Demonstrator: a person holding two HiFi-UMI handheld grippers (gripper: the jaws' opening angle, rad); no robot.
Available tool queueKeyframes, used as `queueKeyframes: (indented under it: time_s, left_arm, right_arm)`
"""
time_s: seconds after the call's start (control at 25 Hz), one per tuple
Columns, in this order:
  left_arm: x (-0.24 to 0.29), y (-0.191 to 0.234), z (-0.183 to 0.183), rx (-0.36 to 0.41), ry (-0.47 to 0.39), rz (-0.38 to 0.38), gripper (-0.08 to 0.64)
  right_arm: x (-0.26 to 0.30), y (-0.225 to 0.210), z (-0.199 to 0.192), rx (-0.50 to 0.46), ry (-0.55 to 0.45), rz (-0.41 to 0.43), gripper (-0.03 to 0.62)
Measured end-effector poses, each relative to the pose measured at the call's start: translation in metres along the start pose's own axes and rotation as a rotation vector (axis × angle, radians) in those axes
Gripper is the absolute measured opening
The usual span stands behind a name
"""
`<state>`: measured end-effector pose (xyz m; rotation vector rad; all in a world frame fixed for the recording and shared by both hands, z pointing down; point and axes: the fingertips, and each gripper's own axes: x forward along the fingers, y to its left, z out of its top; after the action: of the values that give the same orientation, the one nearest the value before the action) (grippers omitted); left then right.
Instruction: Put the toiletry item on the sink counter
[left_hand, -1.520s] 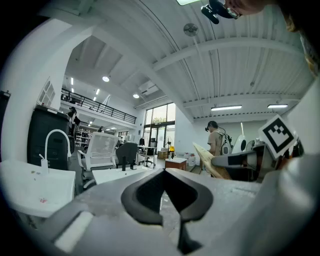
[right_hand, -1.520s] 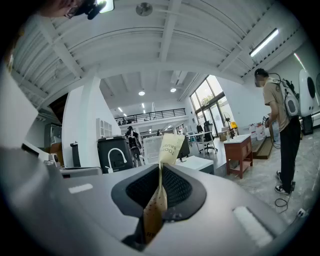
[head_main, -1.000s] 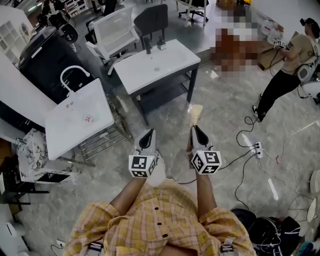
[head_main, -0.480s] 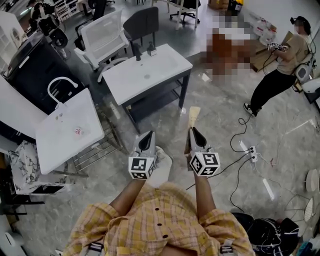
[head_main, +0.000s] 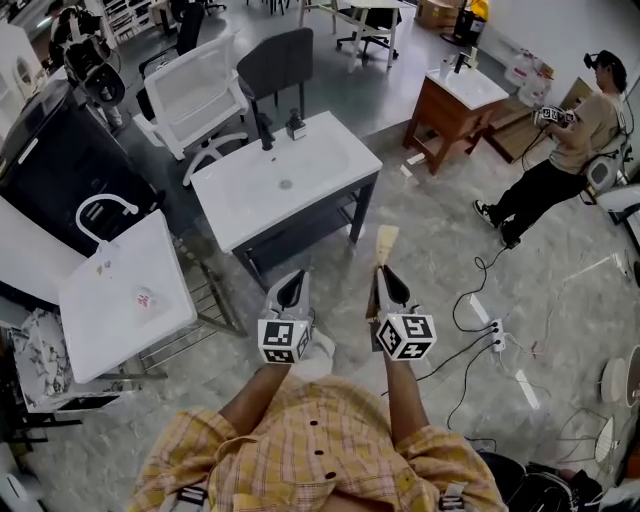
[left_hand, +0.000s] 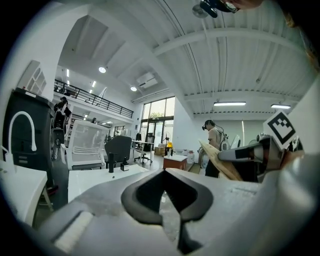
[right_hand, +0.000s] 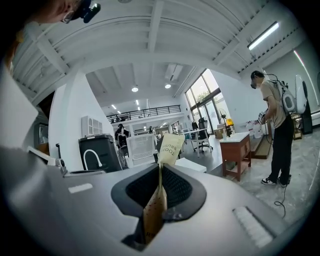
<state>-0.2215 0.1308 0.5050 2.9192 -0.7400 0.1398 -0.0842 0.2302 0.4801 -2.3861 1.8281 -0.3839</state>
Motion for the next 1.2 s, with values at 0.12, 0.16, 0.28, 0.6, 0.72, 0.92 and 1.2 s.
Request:
queueKeyframes:
  time_s: [0.12,0.16,0.28,0.6,0.72,0.92,1.2]
  left_arm:
    - [0.037,0.019,0.012,-0.012,-0.006,0.015,0.000]
    - [0.049,0.025,0.015,-0.017,-0.008,0.016,0.000]
    - [0.084,0.039,0.022,-0.028,-0.006,0.022,0.000]
    - [0.170,0.074,0.027,-0.034,0.018,0.020,0.000]
    - [0.196,0.083,0.023,-0.034,0.028,0.014,0.000]
    - [0.215,0.094,0.023,-0.023,0.036,-0.005,0.000]
    - [0.232,0.105,0.015,-0.031,0.040,0.008,0.000]
  right_arm:
    - [0.037,-0.012,0.011,-0.002,0.012,0.008,0.028]
    - [0.050,-0.017,0.016,-0.004,0.014,0.010,0.028]
    - [0.088,-0.030,0.029,-0.005,0.022,0.018,0.028]
    - [0.176,-0.064,0.051,-0.016,0.037,0.020,0.028]
    - [0.200,-0.079,0.046,-0.005,0.047,0.010,0.028]
    - [0.231,-0.088,0.039,0.012,0.065,-0.003,0.028]
    - [0.254,-0.087,0.033,0.003,0.086,0.001,0.028]
